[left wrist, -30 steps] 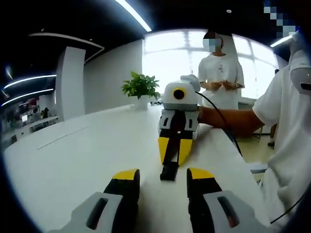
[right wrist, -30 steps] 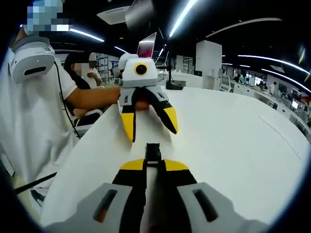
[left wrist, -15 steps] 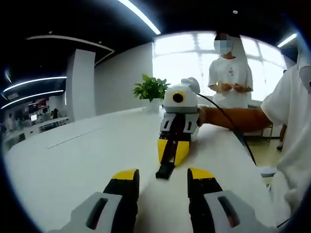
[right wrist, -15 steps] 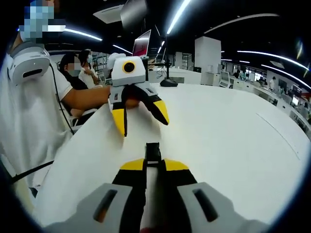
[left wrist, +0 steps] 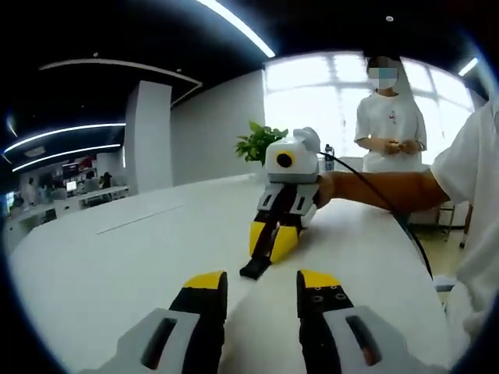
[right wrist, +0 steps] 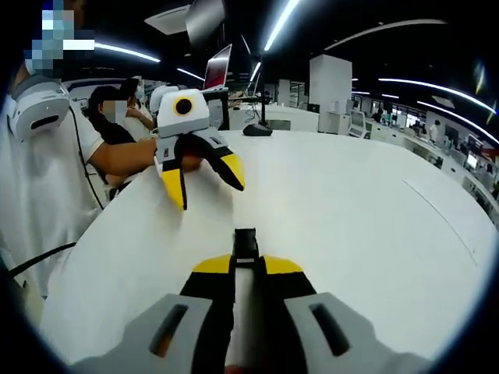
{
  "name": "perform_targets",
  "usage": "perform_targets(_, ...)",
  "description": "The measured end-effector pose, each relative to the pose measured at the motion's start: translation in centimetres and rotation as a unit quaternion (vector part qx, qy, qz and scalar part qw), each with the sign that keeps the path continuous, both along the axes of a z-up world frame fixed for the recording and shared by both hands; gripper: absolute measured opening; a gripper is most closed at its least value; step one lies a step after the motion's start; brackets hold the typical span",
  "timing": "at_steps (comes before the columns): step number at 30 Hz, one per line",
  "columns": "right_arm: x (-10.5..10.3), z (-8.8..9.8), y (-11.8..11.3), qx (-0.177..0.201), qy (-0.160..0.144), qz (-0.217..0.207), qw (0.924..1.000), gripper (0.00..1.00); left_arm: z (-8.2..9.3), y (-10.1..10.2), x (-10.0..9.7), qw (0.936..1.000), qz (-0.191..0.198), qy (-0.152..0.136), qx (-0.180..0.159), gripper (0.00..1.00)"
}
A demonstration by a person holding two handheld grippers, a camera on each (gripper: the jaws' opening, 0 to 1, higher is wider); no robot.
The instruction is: Snap the two parts of the plastic buckle together until the buckle closes and remains connected.
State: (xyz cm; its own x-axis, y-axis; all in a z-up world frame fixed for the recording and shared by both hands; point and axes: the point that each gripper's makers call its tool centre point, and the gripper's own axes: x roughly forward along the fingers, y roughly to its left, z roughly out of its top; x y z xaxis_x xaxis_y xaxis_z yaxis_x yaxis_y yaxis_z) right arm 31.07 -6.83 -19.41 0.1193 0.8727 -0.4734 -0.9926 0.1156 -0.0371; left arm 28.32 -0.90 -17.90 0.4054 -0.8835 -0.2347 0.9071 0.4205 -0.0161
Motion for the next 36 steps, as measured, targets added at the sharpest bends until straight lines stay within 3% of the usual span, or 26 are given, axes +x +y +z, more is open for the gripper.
perform_targets(12,3.4,-0.3,-1.2,-0.006,0.004,-0.016,0.9998,0.12,0.0,0.3,0.7,1.0,0.01,-0.001,0.0,0.34)
perform_targets(15,3.2,-0.5,-1.2,-0.009,0.002,-0.018,0.9998,0.12,0.0,0.5,0.8,0.9999,0.013,0.001,0.0,0.35)
perform_targets(23,6.1,-0.6,-1.1,-0.013,0.007,-0.023,0.9996,0.12,-0.1,1.9,3.3,0.9997,0.023,-0.002,-0.003,0.38)
perform_targets(36,9.7,-0.8,-1.4,-0.008,0.011,-0.026,0.9996,0.12,0.1,0.8,1.5,0.9997,0.023,-0.008,-0.001,0.4)
